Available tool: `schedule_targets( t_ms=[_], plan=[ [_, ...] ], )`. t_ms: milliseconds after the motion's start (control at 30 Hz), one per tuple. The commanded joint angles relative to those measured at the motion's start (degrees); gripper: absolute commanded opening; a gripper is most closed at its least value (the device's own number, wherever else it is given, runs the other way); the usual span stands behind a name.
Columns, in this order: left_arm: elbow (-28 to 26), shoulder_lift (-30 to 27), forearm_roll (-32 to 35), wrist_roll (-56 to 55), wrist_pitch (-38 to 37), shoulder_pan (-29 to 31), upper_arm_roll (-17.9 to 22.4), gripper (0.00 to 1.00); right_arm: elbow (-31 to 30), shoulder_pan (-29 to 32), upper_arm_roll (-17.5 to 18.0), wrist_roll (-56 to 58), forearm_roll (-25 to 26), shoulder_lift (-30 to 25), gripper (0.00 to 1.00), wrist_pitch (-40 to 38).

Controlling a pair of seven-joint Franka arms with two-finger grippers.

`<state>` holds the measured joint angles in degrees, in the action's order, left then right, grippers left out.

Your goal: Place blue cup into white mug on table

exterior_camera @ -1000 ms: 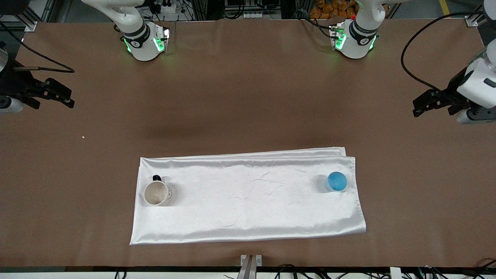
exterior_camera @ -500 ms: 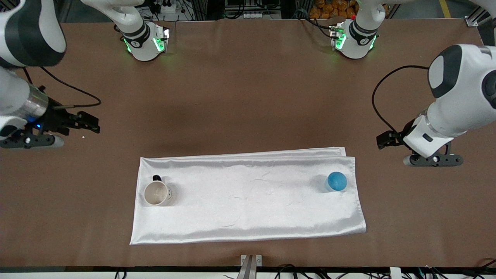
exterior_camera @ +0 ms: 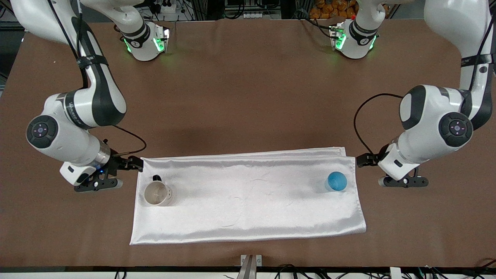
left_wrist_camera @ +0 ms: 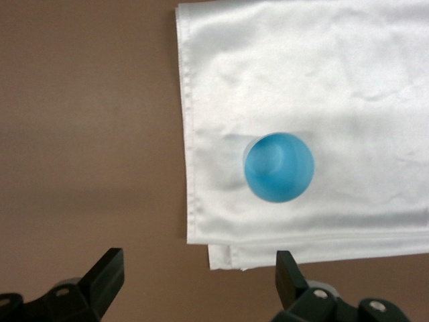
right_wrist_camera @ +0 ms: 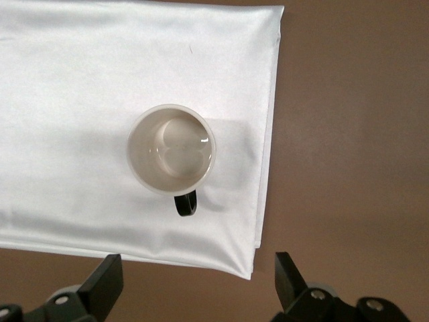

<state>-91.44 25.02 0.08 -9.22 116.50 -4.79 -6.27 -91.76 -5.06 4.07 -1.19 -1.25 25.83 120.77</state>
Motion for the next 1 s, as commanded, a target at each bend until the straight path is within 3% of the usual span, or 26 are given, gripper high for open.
schedule_targets(
  t_ms=[0,300,967],
  plan=[
    [1.00,3.10,-0.79,-1.51,3.38,-1.36,0.21,1.00,1.58,0.13,-0.20,1.44,0.02,2.64,1.00,1.39],
    [0.92,9.52,-0.70,-1.51,11.47,-1.27,0.21,1.00,1.67,-0.22,-0.12,8.92,-0.15,8.09,1.00,5.26],
    [0.74,13.13,-1.40,-2.47,15.16,-1.36,0.21,1.00,1.14,-2.85,-0.20,8.48,-0.68,13.98,1.00,12.81]
  ],
)
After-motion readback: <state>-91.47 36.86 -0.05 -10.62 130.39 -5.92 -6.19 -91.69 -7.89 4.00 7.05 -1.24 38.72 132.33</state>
